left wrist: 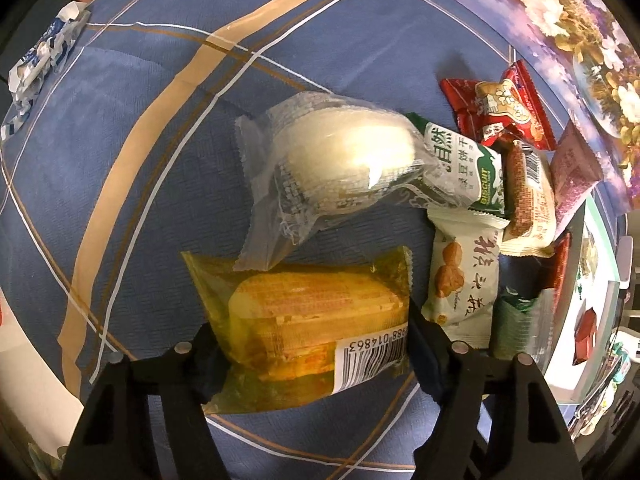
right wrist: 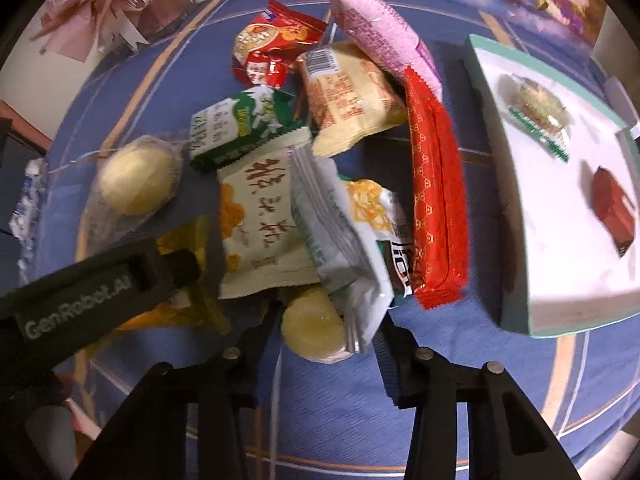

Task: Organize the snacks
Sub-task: 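Grasp the yellow bread bag with the left tool while the right tool grasps the round cream cake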

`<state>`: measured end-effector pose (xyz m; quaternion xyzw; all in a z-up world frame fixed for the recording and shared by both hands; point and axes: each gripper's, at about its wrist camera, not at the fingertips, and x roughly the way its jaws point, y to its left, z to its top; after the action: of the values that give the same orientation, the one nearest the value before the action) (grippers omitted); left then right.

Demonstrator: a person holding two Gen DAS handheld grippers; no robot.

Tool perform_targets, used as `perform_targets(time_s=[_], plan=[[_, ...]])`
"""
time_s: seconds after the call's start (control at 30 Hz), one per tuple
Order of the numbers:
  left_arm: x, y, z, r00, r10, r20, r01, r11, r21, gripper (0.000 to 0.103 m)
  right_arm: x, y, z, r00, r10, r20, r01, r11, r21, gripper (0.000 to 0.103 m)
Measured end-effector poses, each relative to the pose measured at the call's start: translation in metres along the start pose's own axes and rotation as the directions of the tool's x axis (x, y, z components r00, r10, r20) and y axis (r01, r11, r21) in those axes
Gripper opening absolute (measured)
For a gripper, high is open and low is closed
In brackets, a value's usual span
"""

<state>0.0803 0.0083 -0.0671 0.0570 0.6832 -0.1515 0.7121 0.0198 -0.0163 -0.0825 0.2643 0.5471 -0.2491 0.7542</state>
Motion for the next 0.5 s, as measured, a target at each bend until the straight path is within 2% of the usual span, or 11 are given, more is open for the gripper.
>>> perform_targets(time_s=[0.03,0.2,0.23,0.3,0.5], plan=[[-0.001,-0.001,0.0,1.0,-0.001,0.002,0.001,1.0,0.0,0.075,-0.003,-0.01,0.006,1.0,0.001,-0.001,-0.001,1.0,-0.005,0.046],[-0.01,-0.001,0.0,1.0,-0.011,0.012,0.012,1.0,-0.011,0.075,-0.006,-0.011,0.009,1.0,0.022,0.003,-0.022,1.0,-0.004,0.046],[-0.011,0.001,0.0,1.0,-0.015,0.017,0.015,1.0,-0.011,0.075,-0.008,-0.025,0.003,0.999,0.031,0.009,-0.031,0.999,-0.008,0.046],[-0.017,0.002,0.001,0.999,-0.021,0.032,0.022,1.0,-0.014,0.075,-0.014,-0.027,0.003,0.999,0.044,0.019,-0.044,0.999,-0.011,0.046],[-0.039,-0.003,0.0,0.995,-0.041,0.086,0.043,0.999,-0.019,0.075,-0.051,-0.029,-0.007,0.994,0.096,0.055,-0.096,0.995,-0.01,0.046]])
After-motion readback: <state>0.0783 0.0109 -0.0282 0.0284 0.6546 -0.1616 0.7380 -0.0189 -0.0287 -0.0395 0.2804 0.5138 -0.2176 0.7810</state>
